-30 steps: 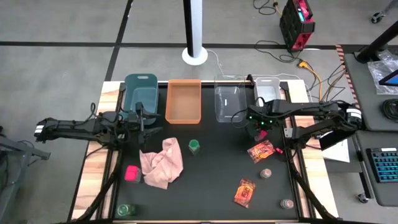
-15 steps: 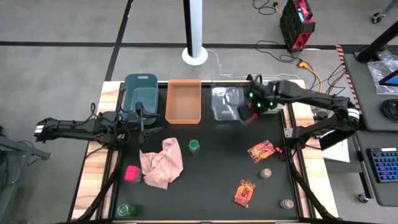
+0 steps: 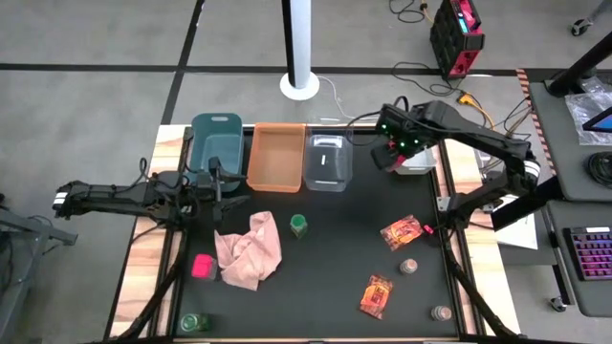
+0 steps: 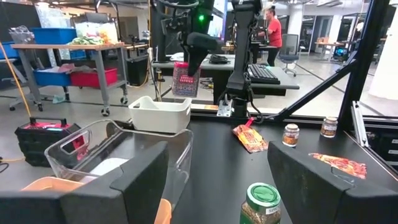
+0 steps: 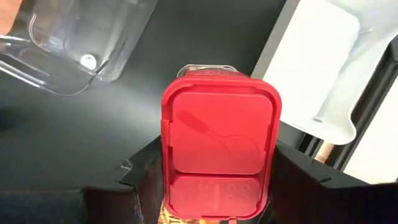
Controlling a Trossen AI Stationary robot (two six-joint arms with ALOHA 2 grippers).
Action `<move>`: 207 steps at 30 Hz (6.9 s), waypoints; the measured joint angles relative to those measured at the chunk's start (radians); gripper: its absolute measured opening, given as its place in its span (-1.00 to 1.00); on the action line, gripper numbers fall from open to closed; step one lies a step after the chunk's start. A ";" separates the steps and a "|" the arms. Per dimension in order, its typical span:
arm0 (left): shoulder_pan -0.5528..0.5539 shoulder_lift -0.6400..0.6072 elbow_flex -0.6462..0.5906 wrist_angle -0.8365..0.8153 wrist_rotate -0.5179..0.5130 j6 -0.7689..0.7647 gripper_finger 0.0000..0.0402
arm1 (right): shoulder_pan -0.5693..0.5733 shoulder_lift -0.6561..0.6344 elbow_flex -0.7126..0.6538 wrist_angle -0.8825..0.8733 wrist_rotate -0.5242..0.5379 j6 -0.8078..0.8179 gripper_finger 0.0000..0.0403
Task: Sort spices by type
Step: Put the right red seasoning can into the white bin, then adjust the bins
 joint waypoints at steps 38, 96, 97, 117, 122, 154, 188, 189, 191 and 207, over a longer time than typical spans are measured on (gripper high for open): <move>0.000 0.080 0.000 0.106 0.001 -0.057 0.29 | -0.554 0.142 -0.149 0.287 0.047 -0.349 0.05; 0.000 0.080 0.000 0.116 0.001 -0.086 0.29 | -0.144 0.145 -0.103 0.500 0.005 -0.193 -0.02; 0.000 0.080 0.000 0.117 0.001 -0.086 0.29 | -0.136 0.166 -0.103 0.506 0.005 -0.187 0.00; 0.000 0.080 0.000 0.117 0.001 -0.076 0.29 | -0.111 0.479 -0.035 0.584 -0.022 -0.148 0.20; 0.000 0.080 0.000 0.117 0.001 -0.079 0.29 | -0.127 0.499 -0.034 0.583 -0.021 -0.149 -0.05; 0.000 0.080 0.000 0.117 -0.003 -0.105 0.29 | -0.189 0.466 -0.040 0.447 0.080 -0.067 -0.94; 0.000 0.080 0.000 0.117 -0.008 -0.106 0.29 | -0.162 0.280 0.035 0.392 0.184 -0.108 -0.22; 0.000 0.080 0.000 0.117 -0.008 -0.106 0.29 | -0.137 0.250 0.034 0.399 0.181 -0.173 -0.22; 0.000 0.080 0.000 0.117 -0.008 -0.109 0.29 | -0.071 0.191 0.022 0.406 0.139 -0.314 -0.25; 0.000 0.080 0.000 0.120 -0.008 -0.105 0.29 | 0.399 0.126 -0.301 0.670 -0.011 -0.708 -0.95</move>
